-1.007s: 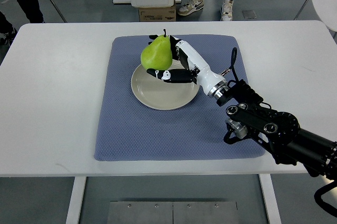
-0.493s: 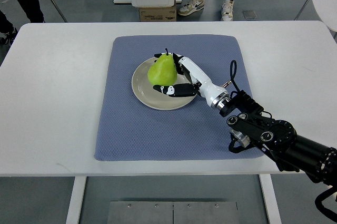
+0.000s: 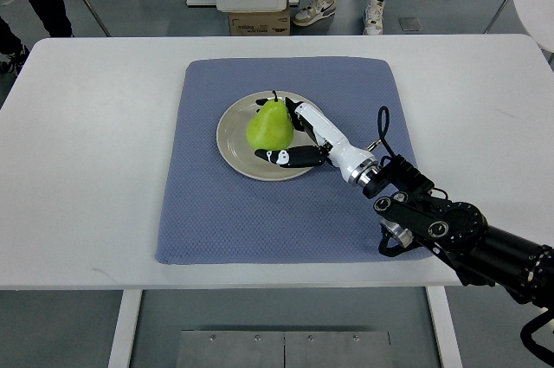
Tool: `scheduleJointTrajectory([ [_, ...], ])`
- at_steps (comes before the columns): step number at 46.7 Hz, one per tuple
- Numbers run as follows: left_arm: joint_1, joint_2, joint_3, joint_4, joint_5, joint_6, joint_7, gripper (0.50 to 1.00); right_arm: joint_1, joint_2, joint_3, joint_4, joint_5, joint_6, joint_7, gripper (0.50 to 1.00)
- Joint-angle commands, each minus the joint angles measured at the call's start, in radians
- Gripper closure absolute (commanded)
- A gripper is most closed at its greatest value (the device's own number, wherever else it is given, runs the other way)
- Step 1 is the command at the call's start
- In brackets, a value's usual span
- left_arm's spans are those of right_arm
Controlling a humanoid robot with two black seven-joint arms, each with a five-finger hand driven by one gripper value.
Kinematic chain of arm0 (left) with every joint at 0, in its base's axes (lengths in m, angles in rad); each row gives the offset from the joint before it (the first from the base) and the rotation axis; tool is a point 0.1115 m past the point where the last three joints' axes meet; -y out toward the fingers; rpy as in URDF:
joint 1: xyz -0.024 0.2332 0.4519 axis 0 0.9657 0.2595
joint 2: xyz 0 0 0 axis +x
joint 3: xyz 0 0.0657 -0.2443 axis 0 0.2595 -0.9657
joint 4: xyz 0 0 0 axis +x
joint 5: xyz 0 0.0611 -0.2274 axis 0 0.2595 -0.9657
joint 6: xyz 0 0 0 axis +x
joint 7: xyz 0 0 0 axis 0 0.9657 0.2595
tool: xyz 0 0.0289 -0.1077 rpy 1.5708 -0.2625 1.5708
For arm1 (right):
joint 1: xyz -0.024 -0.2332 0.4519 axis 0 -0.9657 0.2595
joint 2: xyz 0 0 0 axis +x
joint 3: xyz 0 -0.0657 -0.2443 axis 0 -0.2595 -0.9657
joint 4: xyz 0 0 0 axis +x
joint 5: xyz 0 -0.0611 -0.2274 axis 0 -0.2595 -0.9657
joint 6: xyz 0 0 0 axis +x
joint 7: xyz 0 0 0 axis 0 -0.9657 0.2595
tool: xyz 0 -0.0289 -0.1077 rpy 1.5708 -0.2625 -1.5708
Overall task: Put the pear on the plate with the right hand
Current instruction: 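Lower the pear onto the plate center with the right hand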
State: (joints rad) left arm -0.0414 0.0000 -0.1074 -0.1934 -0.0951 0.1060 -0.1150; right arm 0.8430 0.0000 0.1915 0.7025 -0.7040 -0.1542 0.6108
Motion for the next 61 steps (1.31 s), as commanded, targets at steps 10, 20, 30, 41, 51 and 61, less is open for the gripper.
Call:
scheduleJointTrajectory([
  [10, 0.0, 0.0, 0.0, 0.0, 0.0, 0.0, 0.0, 0.5, -0.013, 0.0, 0.0, -0.006, 0.001, -0.001, 0.0, 0.739],
  [20, 0.0, 0.0, 0.0, 0.0, 0.0, 0.0, 0.0, 0.5, -0.013, 0.0, 0.002, -0.018, 0.001, 0.001, 0.0, 0.695],
  [30, 0.0, 0.0, 0.0, 0.0, 0.0, 0.0, 0.0, 0.5, -0.012, 0.0, 0.003, -0.02, 0.001, 0.001, 0.0, 0.687],
  [41, 0.0, 0.0, 0.0, 0.0, 0.0, 0.0, 0.0, 0.5, -0.012, 0.0, 0.003, -0.02, 0.006, 0.001, 0.0, 0.526],
  [51, 0.0, 0.0, 0.0, 0.0, 0.0, 0.0, 0.0, 0.5, -0.012, 0.0, 0.008, -0.02, 0.012, 0.001, 0.0, 0.515],
  [61, 0.0, 0.0, 0.0, 0.0, 0.0, 0.0, 0.0, 0.5, -0.01, 0.0, 0.009, -0.02, 0.014, 0.002, 0.0, 0.515],
])
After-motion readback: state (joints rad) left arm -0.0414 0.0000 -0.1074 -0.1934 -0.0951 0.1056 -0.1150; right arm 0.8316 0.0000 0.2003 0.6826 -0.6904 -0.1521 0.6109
